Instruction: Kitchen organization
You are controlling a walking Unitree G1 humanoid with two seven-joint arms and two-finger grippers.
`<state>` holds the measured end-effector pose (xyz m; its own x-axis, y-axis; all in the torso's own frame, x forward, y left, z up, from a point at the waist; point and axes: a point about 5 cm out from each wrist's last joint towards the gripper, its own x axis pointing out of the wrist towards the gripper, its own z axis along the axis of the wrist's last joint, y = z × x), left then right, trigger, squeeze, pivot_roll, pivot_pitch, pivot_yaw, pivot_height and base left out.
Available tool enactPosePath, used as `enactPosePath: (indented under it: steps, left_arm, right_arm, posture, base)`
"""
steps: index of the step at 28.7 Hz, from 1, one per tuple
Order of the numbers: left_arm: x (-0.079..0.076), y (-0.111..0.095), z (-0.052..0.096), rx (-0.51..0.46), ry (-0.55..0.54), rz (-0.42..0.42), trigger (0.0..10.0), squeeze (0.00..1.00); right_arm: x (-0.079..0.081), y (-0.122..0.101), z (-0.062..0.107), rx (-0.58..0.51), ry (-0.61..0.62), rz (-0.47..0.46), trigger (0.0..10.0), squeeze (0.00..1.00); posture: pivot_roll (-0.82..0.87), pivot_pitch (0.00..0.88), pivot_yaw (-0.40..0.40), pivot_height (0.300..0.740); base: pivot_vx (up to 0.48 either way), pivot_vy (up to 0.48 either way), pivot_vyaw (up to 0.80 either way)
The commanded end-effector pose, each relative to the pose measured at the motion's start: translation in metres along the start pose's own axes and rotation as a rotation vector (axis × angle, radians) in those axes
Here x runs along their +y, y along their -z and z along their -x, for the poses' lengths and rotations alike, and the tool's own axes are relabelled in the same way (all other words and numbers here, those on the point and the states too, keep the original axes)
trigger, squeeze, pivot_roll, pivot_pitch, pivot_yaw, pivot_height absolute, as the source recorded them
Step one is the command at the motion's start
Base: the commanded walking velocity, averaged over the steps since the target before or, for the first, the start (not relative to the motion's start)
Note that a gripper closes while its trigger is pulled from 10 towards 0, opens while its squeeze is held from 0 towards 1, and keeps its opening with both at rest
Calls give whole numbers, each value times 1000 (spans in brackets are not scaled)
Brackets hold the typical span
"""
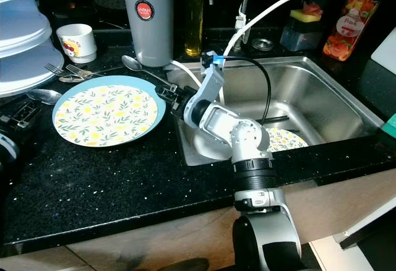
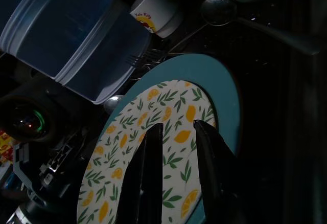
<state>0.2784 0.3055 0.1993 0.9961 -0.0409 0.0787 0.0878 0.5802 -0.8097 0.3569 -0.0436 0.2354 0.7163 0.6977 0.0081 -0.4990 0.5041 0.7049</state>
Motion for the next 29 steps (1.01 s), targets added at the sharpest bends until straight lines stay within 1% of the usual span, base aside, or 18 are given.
enactPosePath:
  steps: [1, 2, 3, 4, 8, 9, 10, 11, 12, 17, 20, 25, 27, 29]
  left_arm:
    - [0, 13, 0, 40, 12, 55, 4510, 0]
    - [0, 13, 0, 40, 12, 55, 4510, 0]
    - [-2, 15, -2, 41, 28, 80, 6353, 0]
    - [-5, 15, -3, 39, 39, 82, 10000, 0]
    - [-12, 13, -6, 31, 64, 92, 10000, 0]
    - [-13, 13, -7, 29, 57, 87, 6980, 0]
    - [-13, 13, -7, 27, 51, 82, 2510, 0]
    - [-13, 13, -7, 27, 51, 82, 2510, 0]
    - [-13, 13, -8, 24, 42, 87, 0, 0]
    - [-13, 13, -9, 15, 29, 95, 0, 0]
    - [-17, 10, -11, -1, 53, 113, 0, 0]
    - [-21, 10, -12, 4, 81, 126, 0, 0]
    - [-32, 10, -12, 14, 154, 137, 10000, 0]
    - [-43, 7, -14, 3, 217, 144, 10000, 0]
  right_arm:
    - [-4, -4, 1, -6, 13, 0, 10000, 0]
    - [-4, -4, 1, -6, 13, 0, 10000, 0]
    - [-5, -4, 2, -6, 13, 3, 10000, 0]
    - [-5, -4, 2, -6, 14, 3, 10000, 0]
    - [-5, -5, 2, -8, 15, 6, 10000, 0]
    - [-6, -4, 2, -8, 16, 7, 10000, 0]
    - [-6, -4, 2, -8, 17, 7, 10000, 0]
    - [-6, -4, 2, -8, 17, 7, 10000, 0]
    - [-6, -4, 2, -8, 17, 7, 10000, 0]
    - [-6, -5, 2, -10, 20, 10, 10000, 0]
    - [-7, -7, 2, -14, 21, 12, 10000, 0]
    - [-7, -7, 3, -17, 21, 12, 10000, 0]
    - [-7, -8, 3, -21, 19, 15, 10000, 0]
    - [-4, -11, 4, -28, 7, 22, 10000, 0]
  posture:
    - [115, 11, -68, 740]
    - [115, 11, -68, 740]
    - [115, 11, -68, 740]
    - [115, 11, -68, 740]
    - [112, 9, -67, 740]
    - [112, 9, -67, 740]
    - [112, 9, -67, 740]
    - [112, 9, -67, 740]
    - [112, 9, -67, 740]
    - [109, 8, -66, 740]
    - [111, 6, -67, 740]
    - [111, 6, -67, 740]
    - [107, 5, -69, 740]
    - [107, 5, -69, 740]
  base:
    - [0, 0, 0]
    - [0, 0, 0]
    - [0, 0, 0]
    - [0, 0, 0]
    - [0, 0, 0]
    - [0, 0, 0]
    - [0, 0, 0]
    - [0, 0, 0]
    - [0, 0, 0]
    - [0, 0, 0]
    - [0, 0, 0]
    - [0, 0, 0]
    - [0, 0, 0]
    - [0, 0, 0]
